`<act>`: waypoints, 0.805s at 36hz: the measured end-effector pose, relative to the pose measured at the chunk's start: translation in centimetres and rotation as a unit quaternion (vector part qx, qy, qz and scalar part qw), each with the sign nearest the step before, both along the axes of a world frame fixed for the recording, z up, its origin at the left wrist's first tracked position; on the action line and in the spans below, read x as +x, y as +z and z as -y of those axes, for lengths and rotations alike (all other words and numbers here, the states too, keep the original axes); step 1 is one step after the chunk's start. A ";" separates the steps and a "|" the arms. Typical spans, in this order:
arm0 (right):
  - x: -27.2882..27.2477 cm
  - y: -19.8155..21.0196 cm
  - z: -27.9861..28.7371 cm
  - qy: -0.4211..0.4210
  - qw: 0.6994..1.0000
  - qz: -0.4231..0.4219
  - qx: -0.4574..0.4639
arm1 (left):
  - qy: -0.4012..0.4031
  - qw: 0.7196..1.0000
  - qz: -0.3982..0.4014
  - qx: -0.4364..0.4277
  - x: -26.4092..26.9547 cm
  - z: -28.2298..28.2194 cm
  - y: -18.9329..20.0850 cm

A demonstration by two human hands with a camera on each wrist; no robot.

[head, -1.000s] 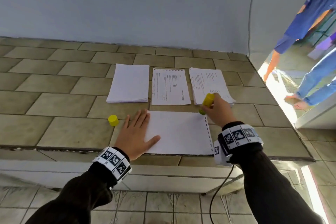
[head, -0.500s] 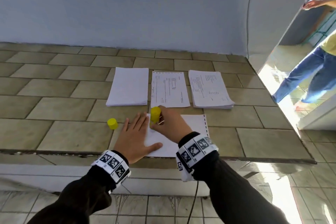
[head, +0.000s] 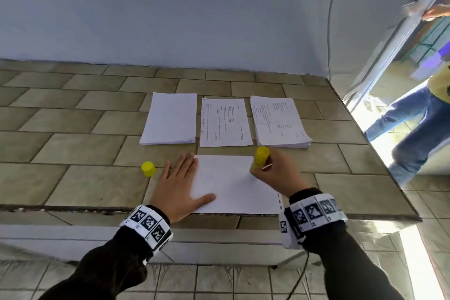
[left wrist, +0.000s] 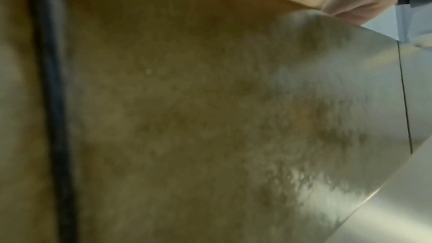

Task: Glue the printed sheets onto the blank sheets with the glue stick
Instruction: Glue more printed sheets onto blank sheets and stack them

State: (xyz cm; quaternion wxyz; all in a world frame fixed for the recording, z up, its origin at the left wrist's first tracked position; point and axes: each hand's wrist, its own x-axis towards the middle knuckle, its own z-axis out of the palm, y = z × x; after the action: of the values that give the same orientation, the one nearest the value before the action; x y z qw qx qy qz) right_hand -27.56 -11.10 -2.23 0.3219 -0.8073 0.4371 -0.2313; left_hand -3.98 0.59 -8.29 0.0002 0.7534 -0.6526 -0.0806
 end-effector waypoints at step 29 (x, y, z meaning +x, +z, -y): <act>7.6 0.4 -6.0 0.230 0.973 -0.014 -0.022 | -0.050 0.997 -0.012 -0.058 0.0 0.0 -0.9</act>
State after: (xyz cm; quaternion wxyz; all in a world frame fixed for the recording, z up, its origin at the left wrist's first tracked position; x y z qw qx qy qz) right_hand -20.01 -5.05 -1.87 0.3431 -0.8960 0.2389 -0.1493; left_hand -3.96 0.62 -9.16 0.0478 0.7176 -0.6928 -0.0522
